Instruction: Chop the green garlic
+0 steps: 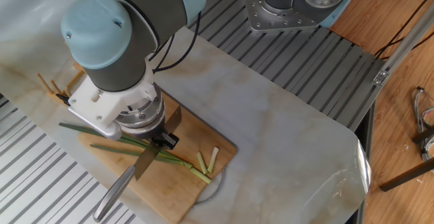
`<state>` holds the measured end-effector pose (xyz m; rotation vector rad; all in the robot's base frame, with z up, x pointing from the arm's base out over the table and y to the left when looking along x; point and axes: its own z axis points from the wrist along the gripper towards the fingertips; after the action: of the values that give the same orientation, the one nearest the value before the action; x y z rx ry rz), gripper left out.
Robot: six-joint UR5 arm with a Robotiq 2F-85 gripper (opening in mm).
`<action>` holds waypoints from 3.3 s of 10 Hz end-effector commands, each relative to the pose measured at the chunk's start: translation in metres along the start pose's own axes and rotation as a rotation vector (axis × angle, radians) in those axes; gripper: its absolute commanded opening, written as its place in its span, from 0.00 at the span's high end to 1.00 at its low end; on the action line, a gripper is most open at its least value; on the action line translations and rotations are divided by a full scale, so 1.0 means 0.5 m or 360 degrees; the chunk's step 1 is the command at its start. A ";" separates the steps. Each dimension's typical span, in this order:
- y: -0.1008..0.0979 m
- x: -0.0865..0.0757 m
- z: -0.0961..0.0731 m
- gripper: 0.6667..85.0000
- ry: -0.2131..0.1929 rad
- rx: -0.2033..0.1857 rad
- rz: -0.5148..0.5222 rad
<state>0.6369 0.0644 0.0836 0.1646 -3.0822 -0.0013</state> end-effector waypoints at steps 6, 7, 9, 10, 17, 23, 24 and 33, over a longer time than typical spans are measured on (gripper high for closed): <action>0.034 0.019 -0.041 0.99 0.0007 -0.0077 0.0038; 0.041 0.025 -0.050 0.99 0.0012 -0.0082 0.0047; 0.053 0.034 -0.054 0.99 0.0028 -0.0100 0.0066; 0.060 0.037 -0.055 0.99 0.0030 -0.0108 0.0080; 0.092 0.029 -0.069 0.99 -0.0046 -0.0052 0.0186; 0.111 0.029 -0.065 0.99 -0.0029 -0.0094 0.0148; 0.110 0.026 -0.065 0.99 -0.0042 -0.0092 0.0104; 0.196 -0.121 -0.077 0.99 -0.0131 -0.0213 0.0225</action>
<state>0.6717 0.1508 0.1169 -0.0157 -3.1389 -0.1412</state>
